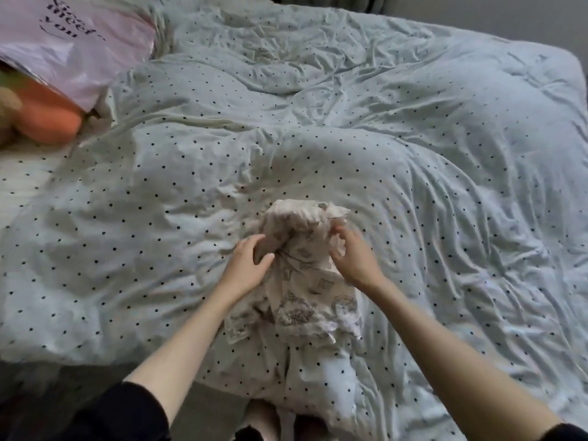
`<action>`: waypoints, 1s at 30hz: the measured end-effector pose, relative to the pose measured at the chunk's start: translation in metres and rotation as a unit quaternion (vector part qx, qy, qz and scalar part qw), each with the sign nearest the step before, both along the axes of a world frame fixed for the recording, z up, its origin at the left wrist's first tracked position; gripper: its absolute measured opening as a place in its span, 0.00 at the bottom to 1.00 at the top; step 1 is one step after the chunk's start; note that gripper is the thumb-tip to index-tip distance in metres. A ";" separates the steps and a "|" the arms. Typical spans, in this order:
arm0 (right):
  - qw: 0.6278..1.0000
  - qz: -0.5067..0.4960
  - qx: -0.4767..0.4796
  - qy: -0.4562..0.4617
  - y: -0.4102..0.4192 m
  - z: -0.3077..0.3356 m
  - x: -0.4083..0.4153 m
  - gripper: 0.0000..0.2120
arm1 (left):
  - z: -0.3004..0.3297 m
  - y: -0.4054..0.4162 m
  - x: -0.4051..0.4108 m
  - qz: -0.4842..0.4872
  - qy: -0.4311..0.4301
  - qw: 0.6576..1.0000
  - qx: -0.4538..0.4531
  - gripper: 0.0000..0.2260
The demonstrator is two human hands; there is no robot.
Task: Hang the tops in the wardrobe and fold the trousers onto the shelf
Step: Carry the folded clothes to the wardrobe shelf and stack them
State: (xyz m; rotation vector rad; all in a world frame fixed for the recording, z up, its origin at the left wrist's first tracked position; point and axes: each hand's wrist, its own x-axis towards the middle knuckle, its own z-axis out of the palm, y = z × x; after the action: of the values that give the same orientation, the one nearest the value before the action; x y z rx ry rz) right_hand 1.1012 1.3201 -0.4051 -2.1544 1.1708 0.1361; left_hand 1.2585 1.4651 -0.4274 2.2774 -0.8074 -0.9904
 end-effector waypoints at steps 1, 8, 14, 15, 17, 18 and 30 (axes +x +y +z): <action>0.999 0.027 -0.026 0.026 0.010 -0.011 -0.007 0.21 | -0.011 0.011 -0.005 -0.016 0.009 1.000 0.016 0.24; 0.995 -0.096 0.001 -0.009 0.007 -0.045 0.011 0.23 | -0.041 -0.003 -0.009 -0.018 -0.013 0.999 -0.039 0.32; 0.979 -0.178 0.064 -0.074 -0.021 -0.036 0.037 0.07 | -0.045 -0.043 0.013 0.096 -0.006 0.995 0.011 0.21; 0.973 -0.190 0.082 -0.098 -0.023 -0.033 0.038 0.06 | -0.044 -0.048 0.018 0.101 -0.009 0.995 0.019 0.14; 0.964 -0.205 0.111 -0.126 -0.030 -0.022 0.039 0.09 | -0.035 -0.055 0.028 0.105 0.009 0.994 -0.024 0.03; 0.959 -0.217 0.119 -0.136 -0.035 -0.016 0.039 0.12 | -0.026 -0.059 0.033 0.105 0.028 0.993 -0.054 0.06; 0.930 -0.248 0.151 -0.224 -0.108 0.056 0.056 0.16 | 0.026 -0.099 0.091 0.206 0.132 0.957 -0.156 0.22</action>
State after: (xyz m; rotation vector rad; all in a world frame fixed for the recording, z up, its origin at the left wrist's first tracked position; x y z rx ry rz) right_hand 1.1568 1.2117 -0.3487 -1.4625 1.2768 -0.3590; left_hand 1.3492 1.3656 -0.4014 1.8839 -0.3253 -0.8729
